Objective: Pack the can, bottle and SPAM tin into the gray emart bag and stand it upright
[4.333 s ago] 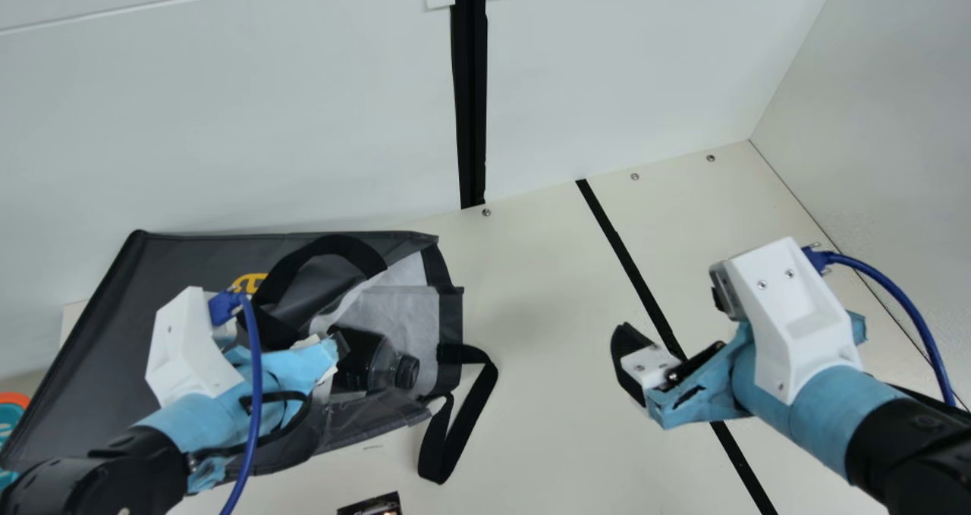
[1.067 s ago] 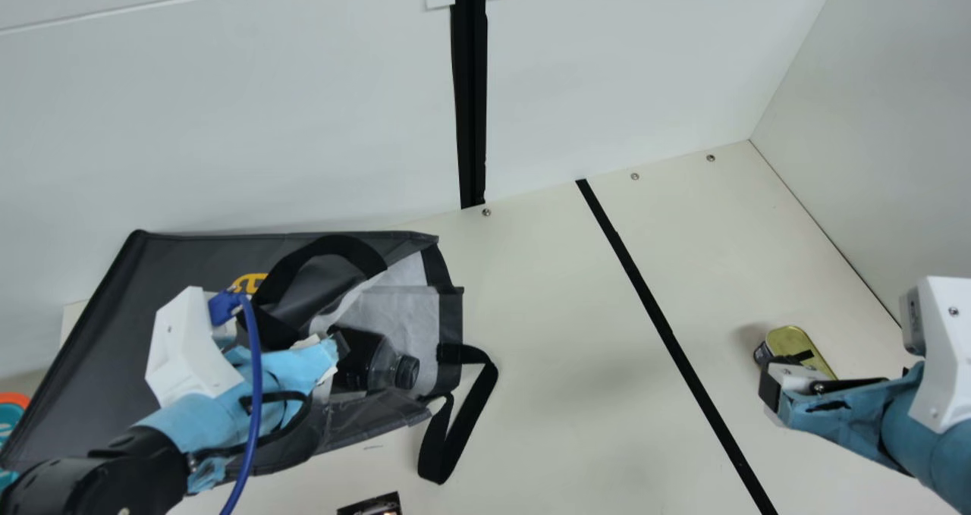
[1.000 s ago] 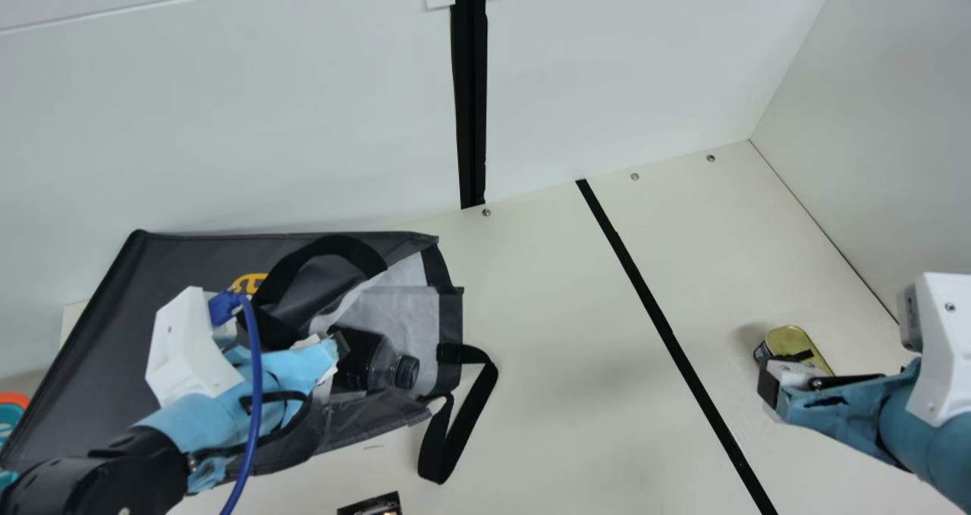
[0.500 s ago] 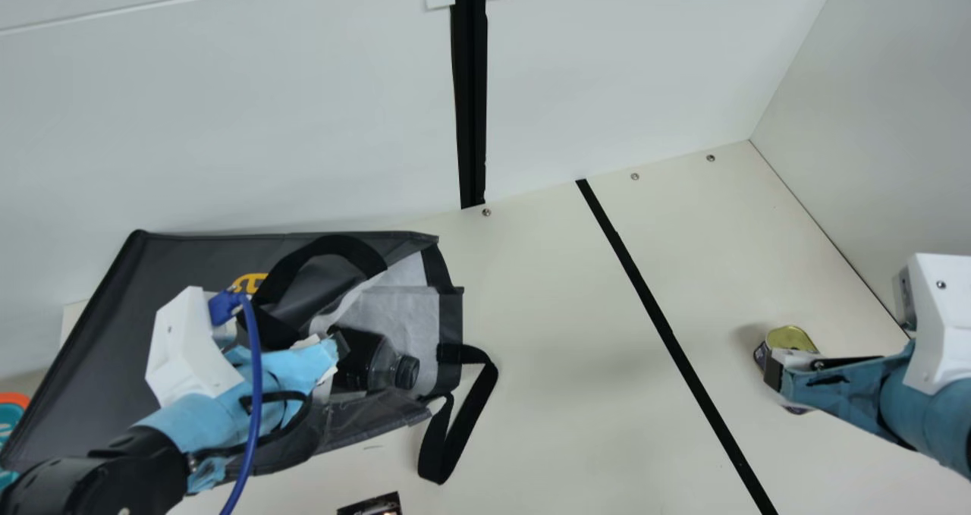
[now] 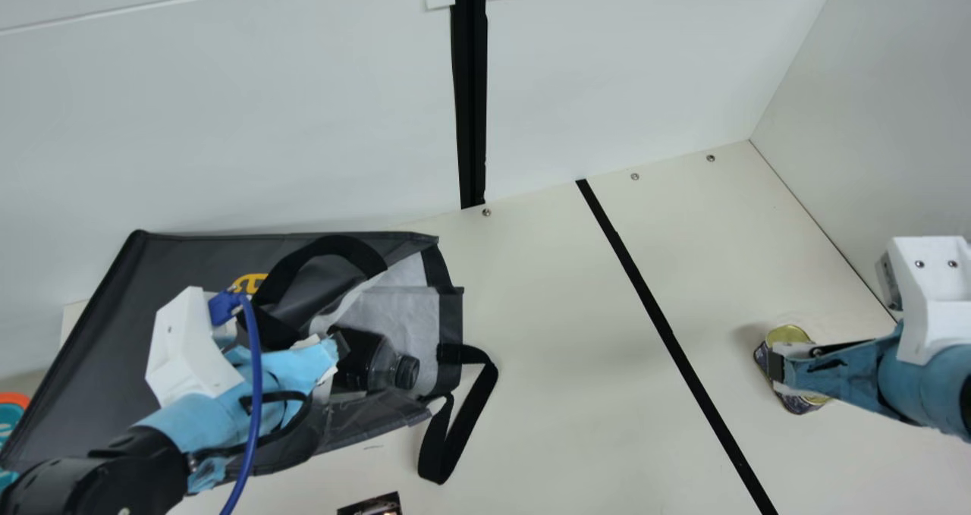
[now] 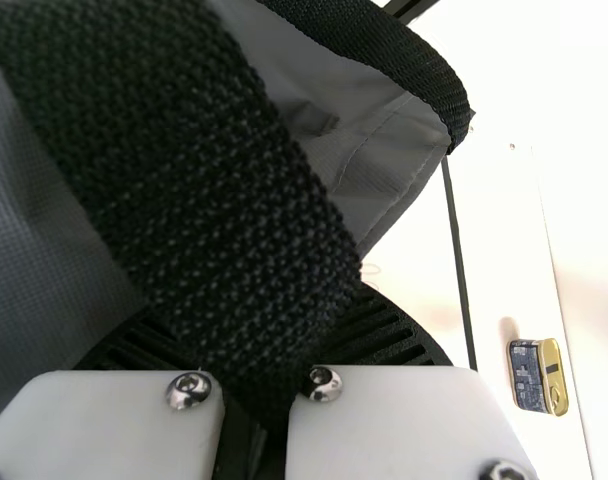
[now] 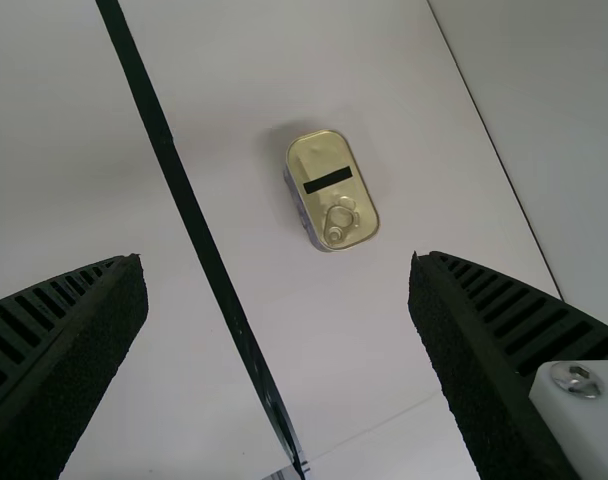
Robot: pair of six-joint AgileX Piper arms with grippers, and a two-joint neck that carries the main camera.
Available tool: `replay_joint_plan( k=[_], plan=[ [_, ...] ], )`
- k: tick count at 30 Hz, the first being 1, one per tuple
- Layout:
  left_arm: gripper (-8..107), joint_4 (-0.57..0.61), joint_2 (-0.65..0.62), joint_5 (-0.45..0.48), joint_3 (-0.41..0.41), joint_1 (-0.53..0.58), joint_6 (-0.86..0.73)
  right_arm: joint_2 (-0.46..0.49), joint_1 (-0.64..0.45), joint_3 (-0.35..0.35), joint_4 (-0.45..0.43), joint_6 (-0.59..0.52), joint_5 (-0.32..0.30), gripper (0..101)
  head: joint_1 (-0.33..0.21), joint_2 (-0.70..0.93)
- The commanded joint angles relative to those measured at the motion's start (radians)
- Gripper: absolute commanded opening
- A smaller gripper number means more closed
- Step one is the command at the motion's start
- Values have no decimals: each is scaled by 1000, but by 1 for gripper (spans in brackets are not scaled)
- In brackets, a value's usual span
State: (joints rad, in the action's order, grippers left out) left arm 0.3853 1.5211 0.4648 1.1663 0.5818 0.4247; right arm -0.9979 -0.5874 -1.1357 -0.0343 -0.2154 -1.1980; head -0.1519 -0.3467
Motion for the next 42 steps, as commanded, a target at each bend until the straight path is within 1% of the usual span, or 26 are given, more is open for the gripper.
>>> replay_joint_plan(
  k=[1,10,24,33,42],
  plan=[
    [-8,0,0,0,0,0,0,-13,-16,3,10,-43,9,95,-23,-2],
    [-8,0,0,0,0,0,0,-91,-110,6,66,-203,54,95,-23,-2],
    [-8,0,0,0,0,0,0,-231,-240,-23,165,-433,76,95,-23,-2],
    [-8,0,0,0,0,0,0,-324,-289,-44,213,-526,77,95,-23,-2],
    [-8,0,0,0,0,0,0,-400,-315,-48,238,-591,81,95,-23,-2]
  ],
)
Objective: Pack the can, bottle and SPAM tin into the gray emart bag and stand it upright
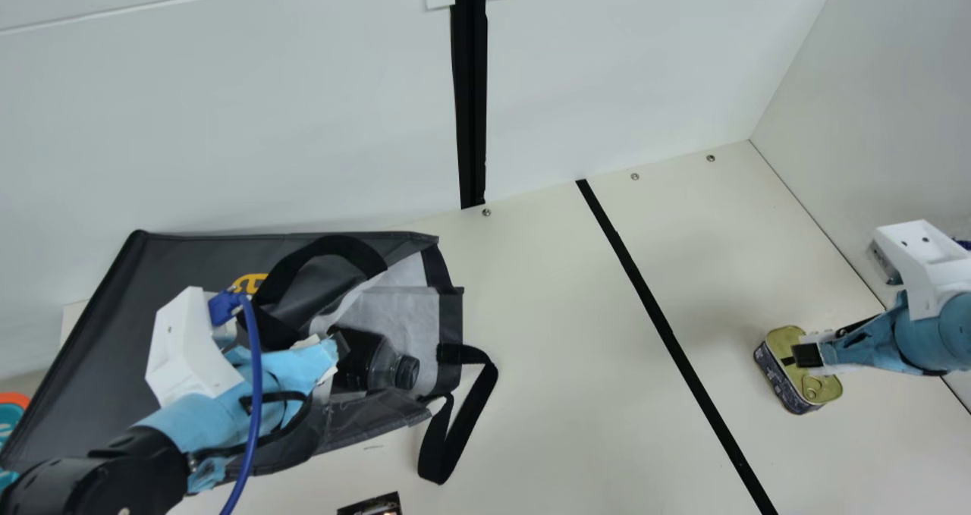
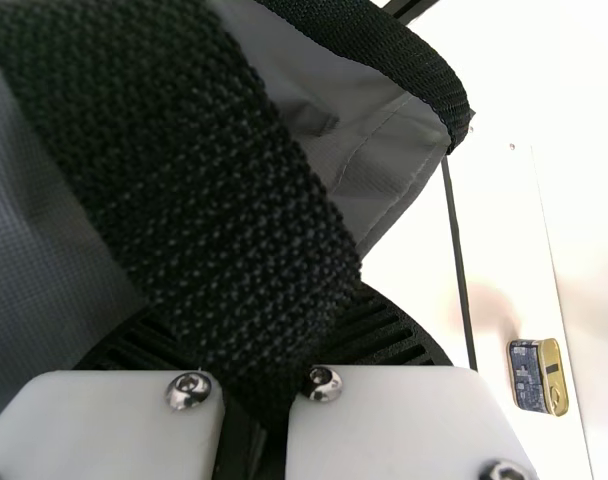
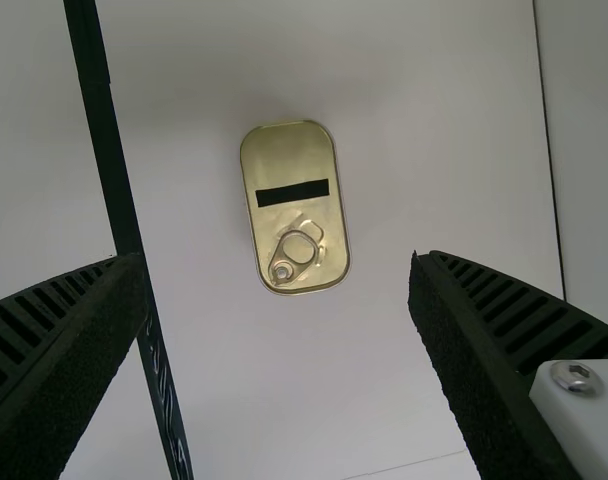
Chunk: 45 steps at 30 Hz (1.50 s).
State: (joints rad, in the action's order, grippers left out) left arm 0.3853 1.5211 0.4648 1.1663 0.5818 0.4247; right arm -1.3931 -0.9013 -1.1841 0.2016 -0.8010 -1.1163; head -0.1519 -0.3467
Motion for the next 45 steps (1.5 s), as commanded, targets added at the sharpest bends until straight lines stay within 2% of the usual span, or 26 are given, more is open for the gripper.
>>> replay_joint_plan(
  k=[1,17,45],
  plan=[
    [-8,0,0,0,0,0,0,-12,-3,0,3,-12,0,95,-23,-2],
    [-8,0,0,0,0,0,0,-105,-9,23,1,-65,43,95,-23,-2],
    [-8,0,0,0,0,0,0,-288,55,68,-26,-6,183,95,-23,-2]
  ],
)
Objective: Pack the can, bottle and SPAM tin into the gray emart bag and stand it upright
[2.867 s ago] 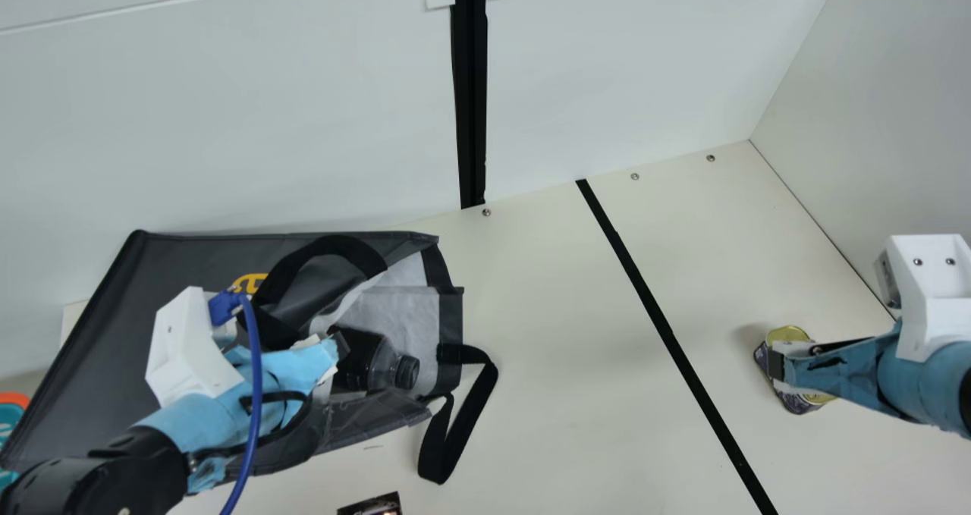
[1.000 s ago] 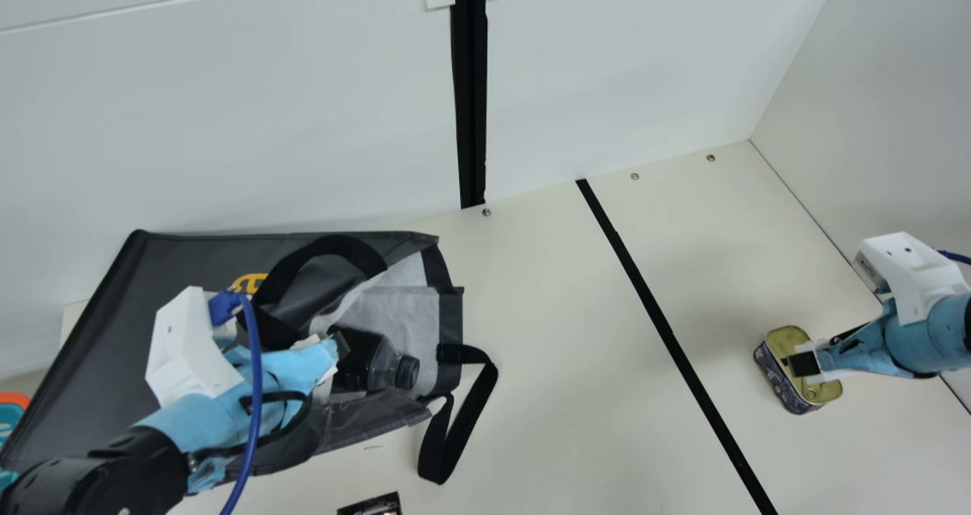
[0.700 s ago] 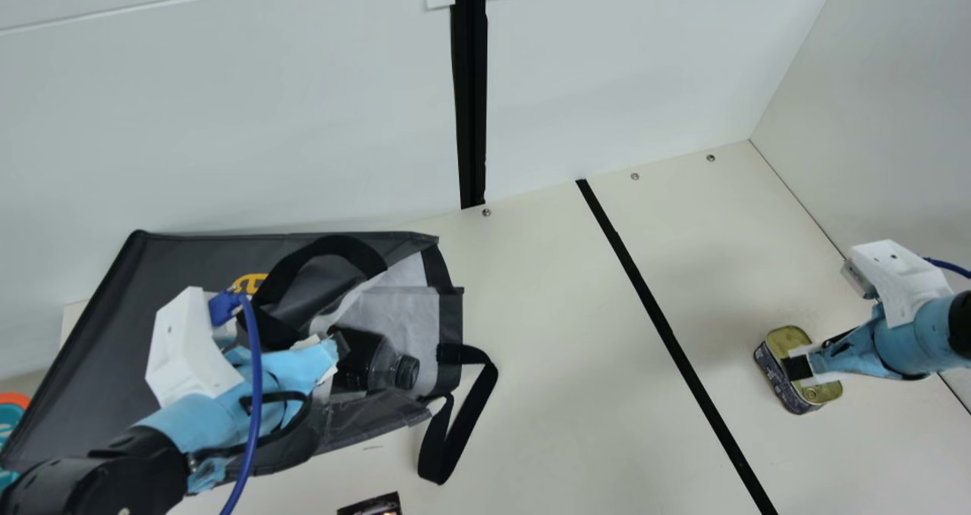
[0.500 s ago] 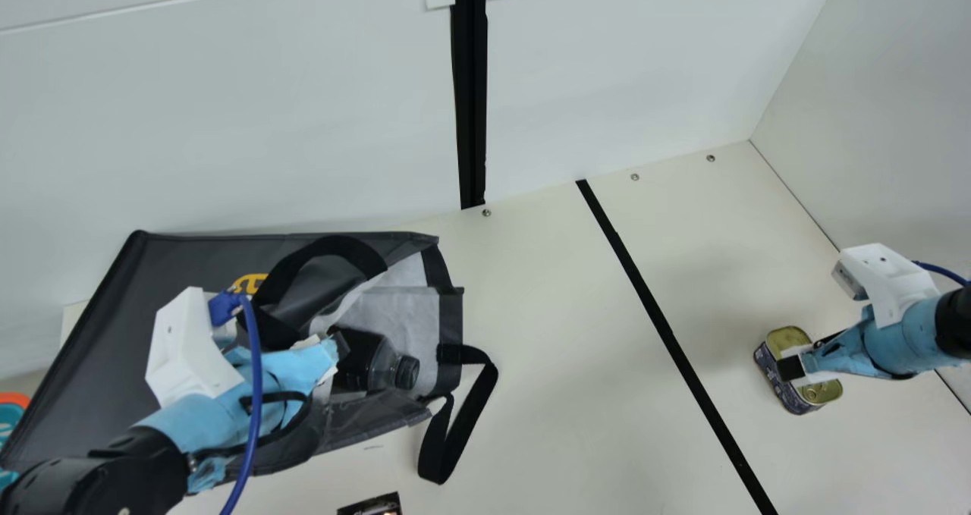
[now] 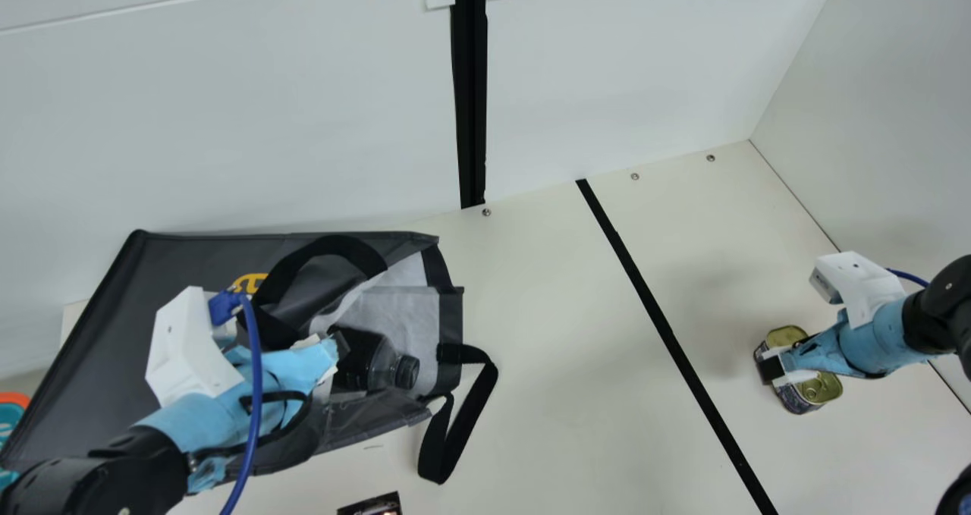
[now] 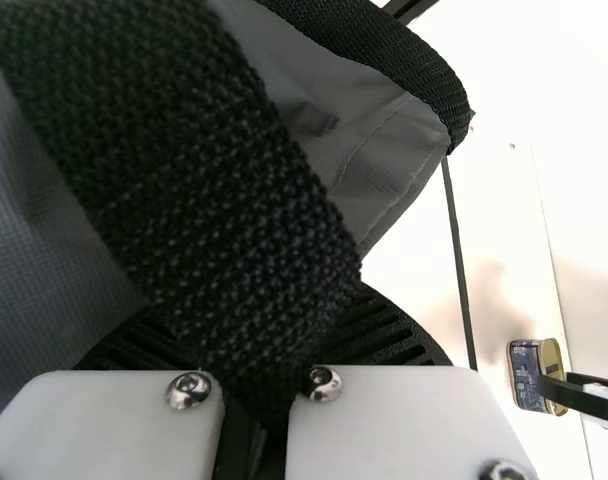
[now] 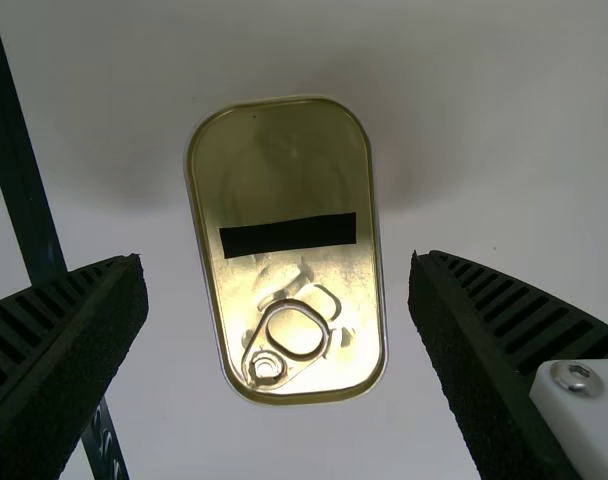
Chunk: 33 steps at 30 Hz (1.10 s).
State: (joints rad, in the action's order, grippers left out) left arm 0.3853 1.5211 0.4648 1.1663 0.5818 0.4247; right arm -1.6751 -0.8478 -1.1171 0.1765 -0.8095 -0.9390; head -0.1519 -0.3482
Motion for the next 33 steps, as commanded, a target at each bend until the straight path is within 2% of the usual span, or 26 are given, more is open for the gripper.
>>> replay_joint_plan(
  k=[1,10,24,33],
  plan=[
    [-8,0,0,0,0,0,0,-12,3,1,-2,5,11,95,-23,-1],
    [-8,0,0,0,0,0,0,-68,14,-4,-17,24,48,95,-23,-1],
    [-8,0,0,0,0,0,0,-96,15,-21,-35,24,60,1,-23,-1],
    [-8,0,0,0,0,0,0,-74,13,-31,-21,-4,49,0,-23,-1]
  ],
)
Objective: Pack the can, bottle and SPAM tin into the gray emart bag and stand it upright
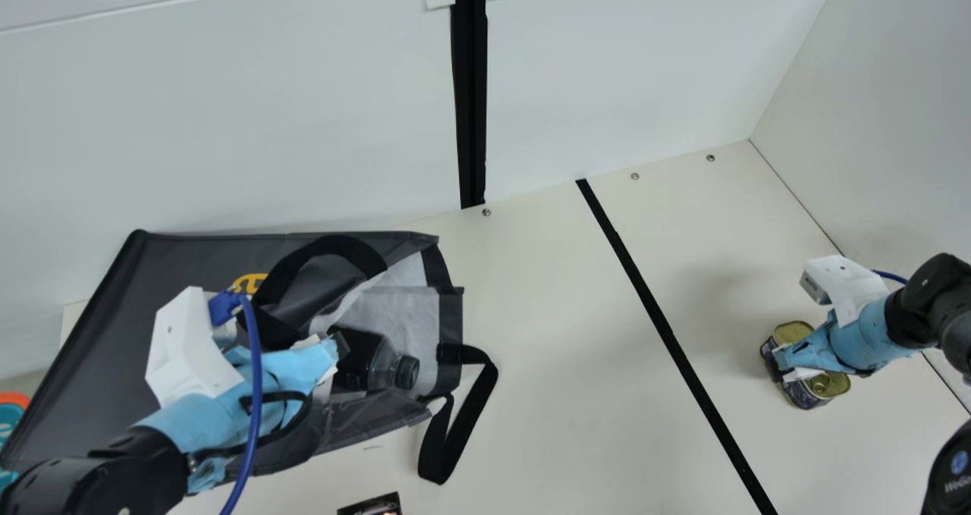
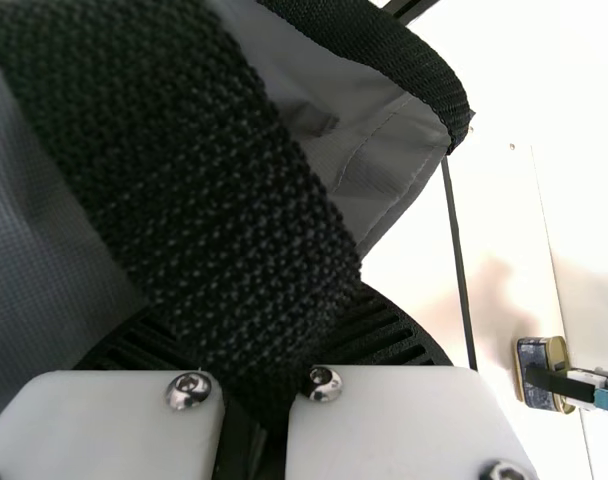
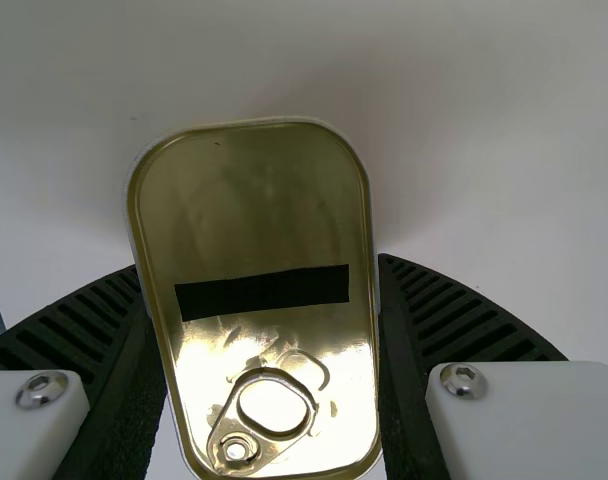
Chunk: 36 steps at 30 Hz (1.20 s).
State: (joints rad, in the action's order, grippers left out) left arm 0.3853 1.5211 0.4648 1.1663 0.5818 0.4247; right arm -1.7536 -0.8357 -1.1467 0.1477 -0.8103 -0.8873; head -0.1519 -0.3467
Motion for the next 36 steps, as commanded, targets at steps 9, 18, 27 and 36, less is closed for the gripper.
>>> replay_joint_plan(
  k=[9,18,27,36],
  plan=[
    [-8,0,0,0,0,0,0,54,15,-13,38,-31,-30,0,-23,-2],
    [-8,0,0,0,0,0,0,115,38,-16,60,-49,-66,0,-23,-2],
    [-8,0,0,0,0,0,0,186,73,4,68,-44,-96,0,-23,-2],
    [-8,0,0,0,0,0,0,254,146,28,54,16,-116,0,-23,-2]
  ],
)
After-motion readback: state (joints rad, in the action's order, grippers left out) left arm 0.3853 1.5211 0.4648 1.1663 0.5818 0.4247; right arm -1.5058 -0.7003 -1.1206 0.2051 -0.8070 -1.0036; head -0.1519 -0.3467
